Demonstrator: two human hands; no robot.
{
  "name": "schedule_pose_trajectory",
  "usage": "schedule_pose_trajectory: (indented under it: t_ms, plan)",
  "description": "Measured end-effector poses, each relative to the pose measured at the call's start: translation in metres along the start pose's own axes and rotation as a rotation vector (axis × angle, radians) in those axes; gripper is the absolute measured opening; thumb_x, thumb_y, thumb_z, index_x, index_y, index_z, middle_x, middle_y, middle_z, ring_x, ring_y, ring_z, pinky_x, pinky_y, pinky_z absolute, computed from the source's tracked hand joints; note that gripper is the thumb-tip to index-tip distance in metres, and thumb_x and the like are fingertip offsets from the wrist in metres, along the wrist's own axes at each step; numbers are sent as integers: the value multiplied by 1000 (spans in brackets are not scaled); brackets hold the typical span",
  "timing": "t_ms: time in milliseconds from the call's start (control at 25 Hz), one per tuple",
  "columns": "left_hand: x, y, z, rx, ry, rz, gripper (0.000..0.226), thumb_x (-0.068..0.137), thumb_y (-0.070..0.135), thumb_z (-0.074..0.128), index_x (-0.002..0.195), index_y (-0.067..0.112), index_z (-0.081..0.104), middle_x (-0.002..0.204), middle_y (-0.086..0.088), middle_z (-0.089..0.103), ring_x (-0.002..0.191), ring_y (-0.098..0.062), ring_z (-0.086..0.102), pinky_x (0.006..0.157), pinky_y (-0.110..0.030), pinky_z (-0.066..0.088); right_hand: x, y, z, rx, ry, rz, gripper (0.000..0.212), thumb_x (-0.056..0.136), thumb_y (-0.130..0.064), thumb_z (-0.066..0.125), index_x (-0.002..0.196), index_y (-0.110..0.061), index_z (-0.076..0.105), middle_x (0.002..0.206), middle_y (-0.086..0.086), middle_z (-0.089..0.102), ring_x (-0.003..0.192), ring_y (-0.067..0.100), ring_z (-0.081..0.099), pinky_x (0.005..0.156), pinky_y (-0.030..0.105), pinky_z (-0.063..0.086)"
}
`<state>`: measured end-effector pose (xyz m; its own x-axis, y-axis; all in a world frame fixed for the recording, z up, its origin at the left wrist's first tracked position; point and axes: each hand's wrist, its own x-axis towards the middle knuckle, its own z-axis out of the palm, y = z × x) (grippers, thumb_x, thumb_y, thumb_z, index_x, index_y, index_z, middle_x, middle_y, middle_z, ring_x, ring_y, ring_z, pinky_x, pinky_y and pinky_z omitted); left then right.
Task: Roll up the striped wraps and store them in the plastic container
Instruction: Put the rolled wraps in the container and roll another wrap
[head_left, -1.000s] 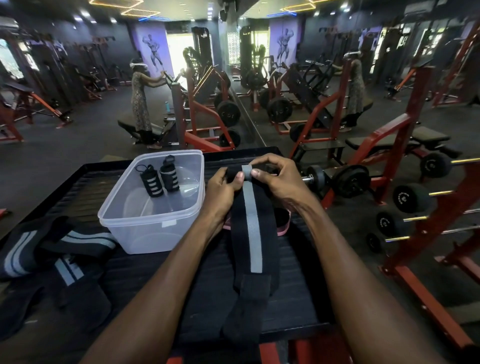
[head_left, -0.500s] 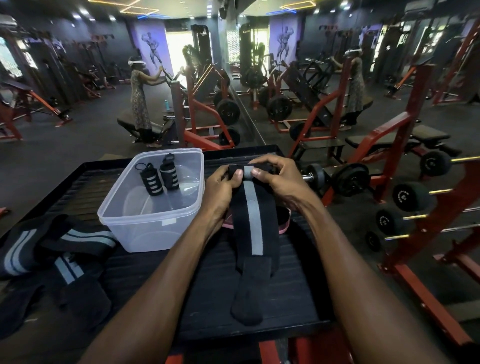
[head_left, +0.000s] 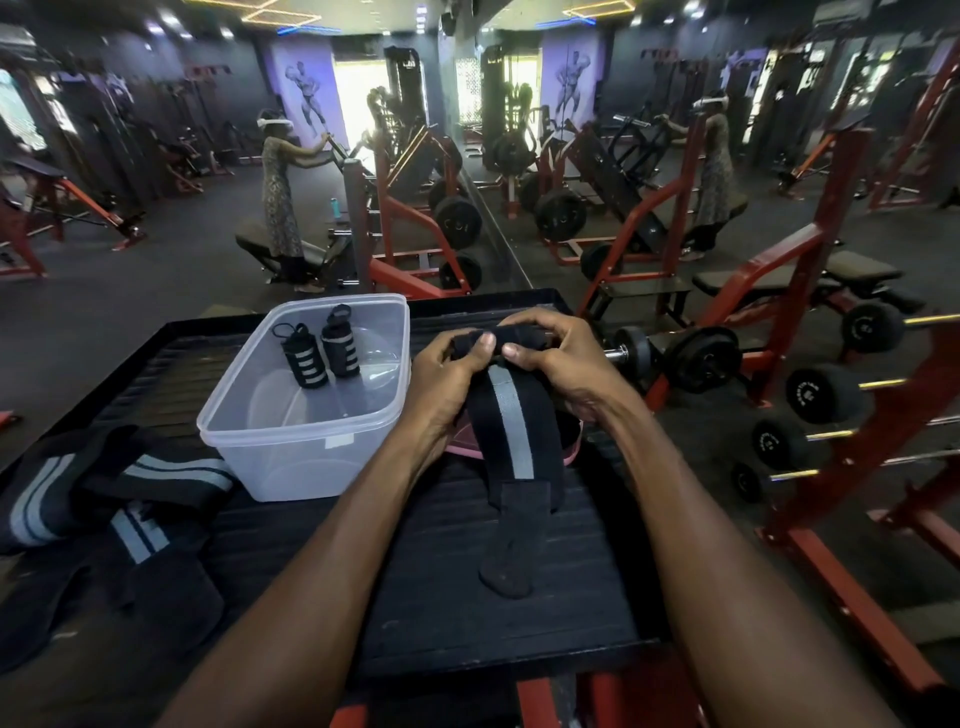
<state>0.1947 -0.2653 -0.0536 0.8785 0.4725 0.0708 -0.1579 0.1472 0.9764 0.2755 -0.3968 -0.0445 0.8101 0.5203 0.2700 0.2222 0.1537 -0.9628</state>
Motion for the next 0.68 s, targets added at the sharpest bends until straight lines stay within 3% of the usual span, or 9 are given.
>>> schedule_pose_trajectory:
  t_ms: [120,200,280,400,480,600,680]
  plan:
    - [2,-2,1,-31,-10,-84,38,90,34,71,113,4,68,104,-16,76,98,-30,74,87,-41,59,0,0,0,-34,-26,-44,33,77,16,70,101,-6,73,97,1,73,94,15,69,87,35,59]
    - [2,-2,1,5,20,-51,26,94,24,67,112,6,67,105,-15,75,100,-31,73,88,-42,59,1,0,1,4,-37,-20,33,77,16,69,103,-4,72,99,5,72,95,17,69,88,34,57]
    - [3,-3,1,59,42,6,13,94,14,65,106,12,68,103,-11,75,101,-29,72,92,-43,58,1,0,1,90,-48,68,20,84,3,71,103,-4,71,95,7,72,91,18,69,84,34,57]
    - [3,-4,1,159,25,71,16,92,8,65,100,21,68,100,-4,74,101,-24,70,95,-43,56,2,3,1,37,-5,80,9,89,-9,72,97,-7,72,92,11,73,87,21,70,77,34,57]
    - [2,-4,2,90,18,54,18,90,7,68,104,19,67,104,-9,74,102,-26,71,93,-43,57,3,4,0,-23,28,7,12,85,-5,74,97,-9,74,98,11,73,94,25,70,86,40,58]
    - [2,-1,3,-112,-10,-62,27,92,16,68,116,4,65,108,-18,74,100,-31,72,89,-43,59,1,1,-2,-38,-1,-72,23,81,4,73,96,-13,75,95,-4,74,97,18,69,93,40,57]
    - [6,-4,1,-59,-11,-57,28,93,22,68,115,5,66,107,-17,75,101,-32,72,91,-45,58,1,1,-2,-41,-23,-76,25,81,5,73,97,-14,75,97,-4,73,99,19,68,95,42,56]
